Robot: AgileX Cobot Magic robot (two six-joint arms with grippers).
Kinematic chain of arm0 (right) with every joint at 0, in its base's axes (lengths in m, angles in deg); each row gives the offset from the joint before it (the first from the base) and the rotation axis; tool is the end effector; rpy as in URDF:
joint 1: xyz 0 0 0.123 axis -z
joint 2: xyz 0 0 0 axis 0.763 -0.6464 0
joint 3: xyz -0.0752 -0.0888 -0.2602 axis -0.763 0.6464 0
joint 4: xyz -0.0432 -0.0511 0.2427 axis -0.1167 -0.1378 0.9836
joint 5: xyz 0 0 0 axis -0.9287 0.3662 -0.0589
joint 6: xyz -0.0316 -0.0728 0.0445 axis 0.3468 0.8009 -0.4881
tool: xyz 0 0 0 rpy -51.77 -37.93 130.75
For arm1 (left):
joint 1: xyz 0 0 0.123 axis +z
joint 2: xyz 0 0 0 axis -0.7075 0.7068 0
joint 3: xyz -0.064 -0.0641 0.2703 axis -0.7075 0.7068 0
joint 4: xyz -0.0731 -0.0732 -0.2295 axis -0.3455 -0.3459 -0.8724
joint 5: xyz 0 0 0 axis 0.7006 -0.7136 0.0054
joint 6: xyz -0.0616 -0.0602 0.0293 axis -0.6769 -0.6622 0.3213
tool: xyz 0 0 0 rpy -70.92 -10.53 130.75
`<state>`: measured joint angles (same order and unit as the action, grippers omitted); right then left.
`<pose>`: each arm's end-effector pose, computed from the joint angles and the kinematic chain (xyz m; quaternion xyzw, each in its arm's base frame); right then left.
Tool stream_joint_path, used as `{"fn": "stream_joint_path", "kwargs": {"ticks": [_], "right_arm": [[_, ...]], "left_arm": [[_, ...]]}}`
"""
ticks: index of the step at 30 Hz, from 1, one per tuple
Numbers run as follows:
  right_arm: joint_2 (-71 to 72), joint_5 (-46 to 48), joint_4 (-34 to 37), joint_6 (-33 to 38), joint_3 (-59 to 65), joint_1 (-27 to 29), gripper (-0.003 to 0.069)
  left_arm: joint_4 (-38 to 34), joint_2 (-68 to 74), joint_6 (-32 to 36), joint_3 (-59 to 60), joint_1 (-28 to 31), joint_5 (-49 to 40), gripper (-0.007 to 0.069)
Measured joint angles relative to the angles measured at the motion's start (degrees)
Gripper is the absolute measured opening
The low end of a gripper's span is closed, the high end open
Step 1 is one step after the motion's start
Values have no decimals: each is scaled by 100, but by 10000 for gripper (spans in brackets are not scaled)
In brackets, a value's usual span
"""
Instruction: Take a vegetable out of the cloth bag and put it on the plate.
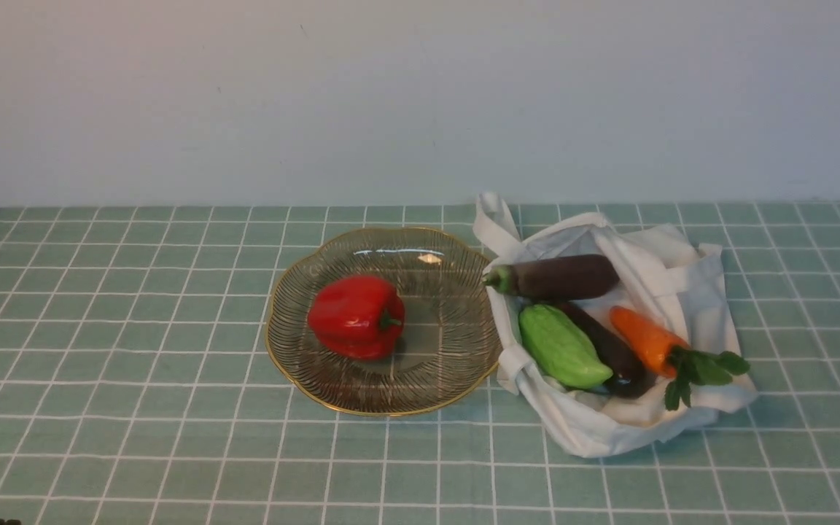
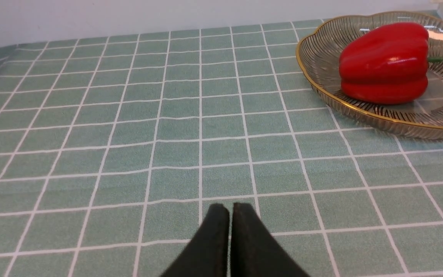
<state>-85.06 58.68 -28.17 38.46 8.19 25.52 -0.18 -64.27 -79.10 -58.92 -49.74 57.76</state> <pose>0.0627 0.0260 0.2686 -0.1787 0.6876 0.1029 0.6962 0.0523 -0.0040 0.1699 0.0314 0.8074 -0.0237 0.5887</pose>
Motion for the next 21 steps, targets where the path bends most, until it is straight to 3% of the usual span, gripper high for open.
{"fn": "stream_joint_path", "kwargs": {"ticks": [2,8,21], "right_arm": [[214,143,26,5,311,581,-15],[732,616,26,-13,976,1589,-15],[1082,1115,432,-15,1513,2458,-15]], "left_arm": [[0,0,0,0,0,0,-4],[0,0,0,0,0,0,-4],[0,0,0,0,0,0,-4]]}}
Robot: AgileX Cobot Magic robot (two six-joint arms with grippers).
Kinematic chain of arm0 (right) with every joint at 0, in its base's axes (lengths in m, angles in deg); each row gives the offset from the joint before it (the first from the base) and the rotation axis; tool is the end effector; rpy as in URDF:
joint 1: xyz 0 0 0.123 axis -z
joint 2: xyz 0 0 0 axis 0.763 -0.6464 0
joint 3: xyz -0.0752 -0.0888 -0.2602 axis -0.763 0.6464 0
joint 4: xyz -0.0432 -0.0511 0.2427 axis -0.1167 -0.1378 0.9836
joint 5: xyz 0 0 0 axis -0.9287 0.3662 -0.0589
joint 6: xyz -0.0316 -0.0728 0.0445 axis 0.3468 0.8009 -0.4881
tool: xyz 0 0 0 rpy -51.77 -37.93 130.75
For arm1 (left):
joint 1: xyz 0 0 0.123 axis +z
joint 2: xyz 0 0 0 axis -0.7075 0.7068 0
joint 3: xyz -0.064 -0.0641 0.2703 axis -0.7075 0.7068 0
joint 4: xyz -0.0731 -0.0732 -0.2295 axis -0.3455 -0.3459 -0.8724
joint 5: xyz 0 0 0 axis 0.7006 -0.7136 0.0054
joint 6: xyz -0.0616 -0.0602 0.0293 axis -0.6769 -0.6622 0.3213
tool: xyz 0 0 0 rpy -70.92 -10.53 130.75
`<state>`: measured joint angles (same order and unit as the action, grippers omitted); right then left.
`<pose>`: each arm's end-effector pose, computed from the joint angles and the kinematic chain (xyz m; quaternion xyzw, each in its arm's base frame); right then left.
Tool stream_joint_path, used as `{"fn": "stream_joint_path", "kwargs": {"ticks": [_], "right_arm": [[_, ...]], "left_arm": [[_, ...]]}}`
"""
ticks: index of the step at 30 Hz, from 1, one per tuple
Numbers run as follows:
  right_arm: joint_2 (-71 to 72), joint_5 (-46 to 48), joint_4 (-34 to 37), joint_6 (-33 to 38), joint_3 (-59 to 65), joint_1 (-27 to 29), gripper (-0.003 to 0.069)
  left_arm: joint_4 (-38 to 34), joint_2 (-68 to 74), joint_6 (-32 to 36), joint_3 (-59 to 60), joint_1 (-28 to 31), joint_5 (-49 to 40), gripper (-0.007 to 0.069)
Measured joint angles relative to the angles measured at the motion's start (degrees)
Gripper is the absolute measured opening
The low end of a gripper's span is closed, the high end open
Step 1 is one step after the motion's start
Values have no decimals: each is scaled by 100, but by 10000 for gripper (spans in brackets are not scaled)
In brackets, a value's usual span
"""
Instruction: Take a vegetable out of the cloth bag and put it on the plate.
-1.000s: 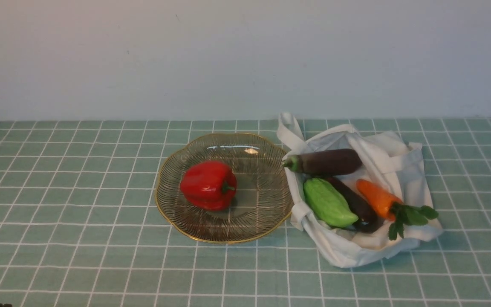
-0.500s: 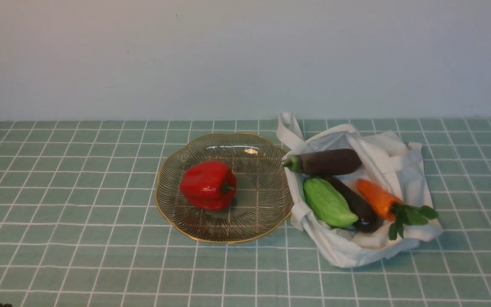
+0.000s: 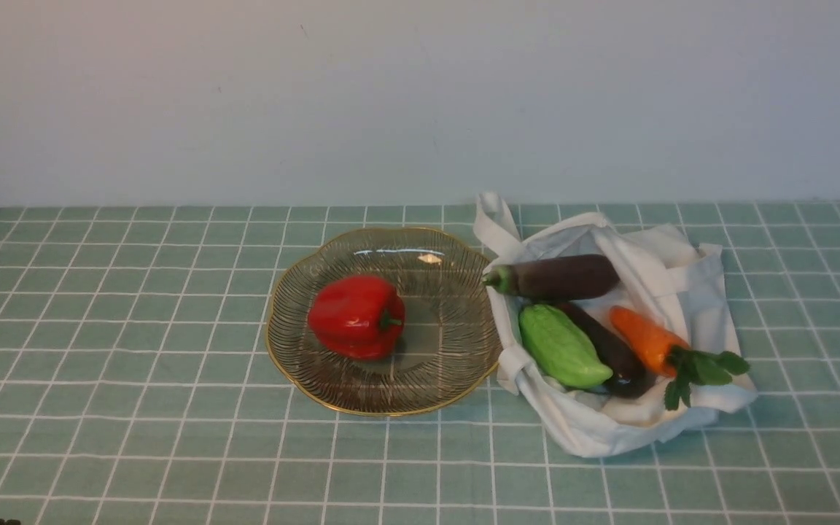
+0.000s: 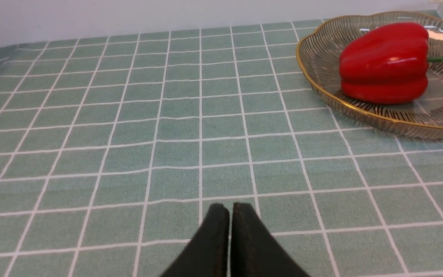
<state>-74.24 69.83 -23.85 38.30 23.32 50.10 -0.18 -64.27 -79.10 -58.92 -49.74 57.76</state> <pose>0.0547 -0.0029 0.1735 0.0004 0.7988 -0.0206 0.6012 0.0523 -0.0040 0.1699 0.0314 0.8074 -0.0237 0.5887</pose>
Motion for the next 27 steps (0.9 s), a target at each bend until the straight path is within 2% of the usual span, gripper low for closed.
{"fn": "stream_joint_path", "kwargs": {"ticks": [9,27], "right_arm": [[118,119,17,0,-5,388,-15],[118,120,17,0,-5,432,-15]], "left_arm": [[0,0,0,0,0,0,-4],[0,0,0,0,0,0,-4]]}}
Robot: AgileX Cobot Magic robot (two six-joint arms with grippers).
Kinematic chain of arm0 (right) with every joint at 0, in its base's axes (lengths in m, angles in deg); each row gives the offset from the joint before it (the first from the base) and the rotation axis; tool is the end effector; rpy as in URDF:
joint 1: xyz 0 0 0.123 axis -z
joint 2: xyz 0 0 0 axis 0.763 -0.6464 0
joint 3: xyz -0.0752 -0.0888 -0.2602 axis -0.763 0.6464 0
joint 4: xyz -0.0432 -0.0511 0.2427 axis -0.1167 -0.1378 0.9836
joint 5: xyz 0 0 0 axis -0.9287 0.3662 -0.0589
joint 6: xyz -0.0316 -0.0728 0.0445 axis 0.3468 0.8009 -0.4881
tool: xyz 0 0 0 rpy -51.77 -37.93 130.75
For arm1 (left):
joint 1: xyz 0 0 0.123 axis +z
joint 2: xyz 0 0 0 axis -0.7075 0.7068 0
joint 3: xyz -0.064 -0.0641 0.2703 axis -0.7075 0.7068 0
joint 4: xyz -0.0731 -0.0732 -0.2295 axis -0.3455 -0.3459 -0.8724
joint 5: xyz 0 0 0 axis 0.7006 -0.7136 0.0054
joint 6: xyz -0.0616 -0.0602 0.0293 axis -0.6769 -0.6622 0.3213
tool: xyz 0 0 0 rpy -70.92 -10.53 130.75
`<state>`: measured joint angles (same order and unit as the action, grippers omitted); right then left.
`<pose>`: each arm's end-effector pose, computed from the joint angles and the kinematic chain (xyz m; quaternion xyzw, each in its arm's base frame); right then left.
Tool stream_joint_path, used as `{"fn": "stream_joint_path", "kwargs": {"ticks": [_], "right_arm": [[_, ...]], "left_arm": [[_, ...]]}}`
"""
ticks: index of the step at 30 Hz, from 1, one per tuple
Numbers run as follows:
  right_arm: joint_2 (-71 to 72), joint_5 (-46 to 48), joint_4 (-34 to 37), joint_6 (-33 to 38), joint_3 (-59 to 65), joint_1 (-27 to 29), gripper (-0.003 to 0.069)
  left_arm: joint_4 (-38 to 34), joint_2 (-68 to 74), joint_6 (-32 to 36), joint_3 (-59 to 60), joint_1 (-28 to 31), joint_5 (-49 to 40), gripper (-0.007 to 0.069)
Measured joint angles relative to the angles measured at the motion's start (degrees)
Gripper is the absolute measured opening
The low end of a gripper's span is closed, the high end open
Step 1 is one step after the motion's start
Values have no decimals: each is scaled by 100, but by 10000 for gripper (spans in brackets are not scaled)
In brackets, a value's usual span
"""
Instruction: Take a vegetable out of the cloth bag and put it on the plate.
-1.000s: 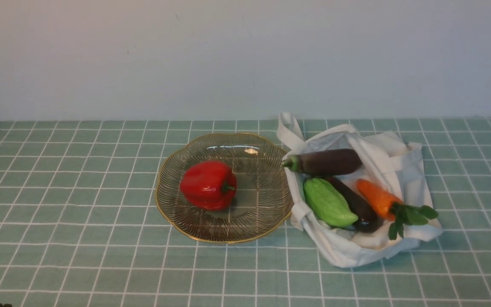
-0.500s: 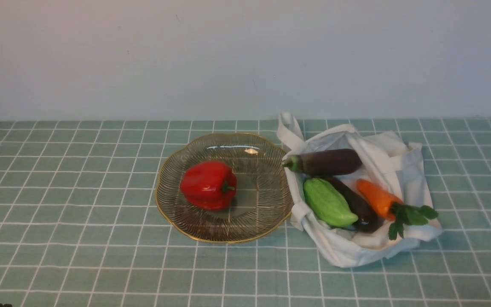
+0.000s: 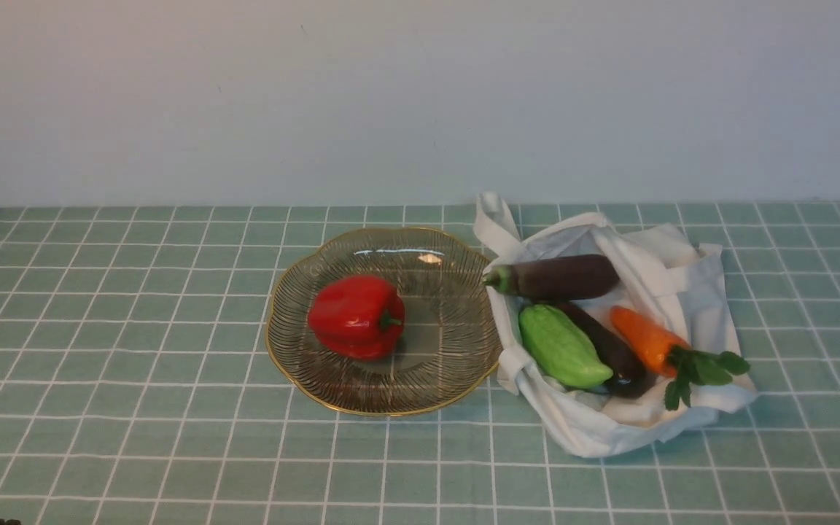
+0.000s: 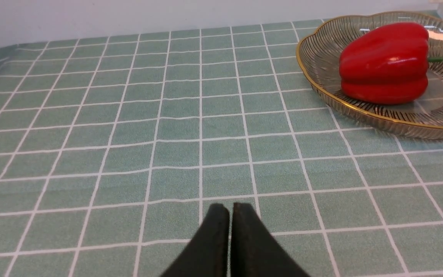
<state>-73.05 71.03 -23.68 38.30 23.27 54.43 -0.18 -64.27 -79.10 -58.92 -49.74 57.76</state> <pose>0.0528 -0.0069 0.1731 0.0321 0.7980 -0.0426 0.6003 0.0523 -0.0040 0.1699 0.0314 0.8074 -0.0237 0.5887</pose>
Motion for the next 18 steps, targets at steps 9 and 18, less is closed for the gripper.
{"fn": "stream_joint_path", "kwargs": {"ticks": [9,18], "right_arm": [[0,0,0,-52,0,221,-15],[0,0,0,-62,0,189,-15]], "left_arm": [[0,0,0,0,0,0,-4],[0,0,0,0,0,0,-4]]}}
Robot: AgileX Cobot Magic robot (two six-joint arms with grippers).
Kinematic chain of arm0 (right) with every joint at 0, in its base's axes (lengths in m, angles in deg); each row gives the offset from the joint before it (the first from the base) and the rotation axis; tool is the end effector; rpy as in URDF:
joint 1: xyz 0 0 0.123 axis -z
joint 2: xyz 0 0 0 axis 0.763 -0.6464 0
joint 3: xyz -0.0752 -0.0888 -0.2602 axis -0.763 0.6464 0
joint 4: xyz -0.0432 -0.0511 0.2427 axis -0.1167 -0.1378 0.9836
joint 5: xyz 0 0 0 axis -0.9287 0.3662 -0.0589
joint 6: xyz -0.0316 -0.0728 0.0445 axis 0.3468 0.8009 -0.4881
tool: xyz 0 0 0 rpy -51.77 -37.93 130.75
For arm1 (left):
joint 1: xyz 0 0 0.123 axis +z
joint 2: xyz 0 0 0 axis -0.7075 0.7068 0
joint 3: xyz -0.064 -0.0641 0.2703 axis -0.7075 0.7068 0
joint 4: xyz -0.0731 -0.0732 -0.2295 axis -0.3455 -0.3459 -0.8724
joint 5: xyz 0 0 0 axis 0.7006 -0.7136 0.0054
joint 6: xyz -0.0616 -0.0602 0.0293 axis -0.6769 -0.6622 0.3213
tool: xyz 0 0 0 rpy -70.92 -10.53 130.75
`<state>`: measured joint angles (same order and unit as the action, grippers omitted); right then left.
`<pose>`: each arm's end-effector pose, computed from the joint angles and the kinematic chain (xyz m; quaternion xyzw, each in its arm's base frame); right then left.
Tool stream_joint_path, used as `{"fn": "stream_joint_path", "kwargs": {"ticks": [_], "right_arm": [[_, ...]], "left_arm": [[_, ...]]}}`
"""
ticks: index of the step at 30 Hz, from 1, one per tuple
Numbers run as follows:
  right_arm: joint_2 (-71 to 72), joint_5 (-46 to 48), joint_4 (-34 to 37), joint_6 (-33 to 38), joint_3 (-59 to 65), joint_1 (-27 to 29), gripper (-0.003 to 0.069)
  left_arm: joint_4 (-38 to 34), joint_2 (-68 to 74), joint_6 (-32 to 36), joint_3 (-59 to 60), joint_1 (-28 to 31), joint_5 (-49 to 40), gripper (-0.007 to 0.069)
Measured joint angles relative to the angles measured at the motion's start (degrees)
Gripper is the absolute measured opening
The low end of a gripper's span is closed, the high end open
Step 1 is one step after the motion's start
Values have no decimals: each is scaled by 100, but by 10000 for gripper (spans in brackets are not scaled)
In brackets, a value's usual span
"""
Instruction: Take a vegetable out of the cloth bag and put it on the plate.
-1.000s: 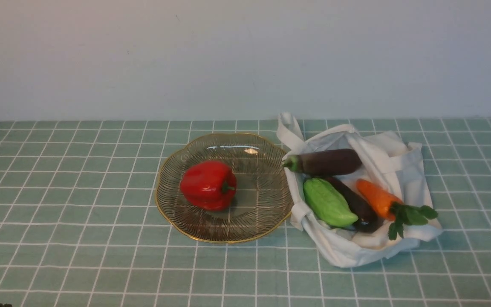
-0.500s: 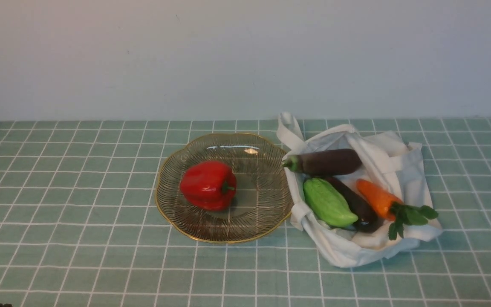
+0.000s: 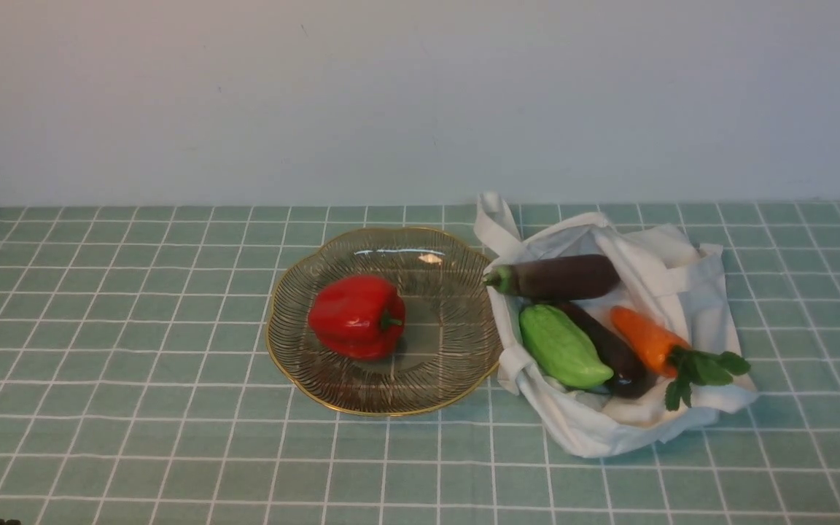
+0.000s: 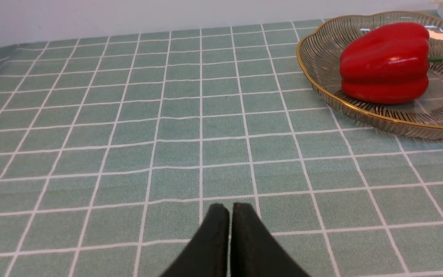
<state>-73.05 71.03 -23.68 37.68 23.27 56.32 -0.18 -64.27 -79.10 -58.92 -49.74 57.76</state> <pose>0.0525 -0.0087 0.1731 0.0496 0.7971 -0.0492 0.5998 0.0523 -0.0040 0.1699 0.0314 0.8074 -0.0237 0.5887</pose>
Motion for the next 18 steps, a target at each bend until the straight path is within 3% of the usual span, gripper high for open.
{"fn": "stream_joint_path", "kwargs": {"ticks": [7,18], "right_arm": [[0,0,0,0,0,-454,-15],[0,0,0,0,0,-505,-15]], "left_arm": [[0,0,0,0,0,0,-4],[0,0,0,0,0,0,-4]]}}
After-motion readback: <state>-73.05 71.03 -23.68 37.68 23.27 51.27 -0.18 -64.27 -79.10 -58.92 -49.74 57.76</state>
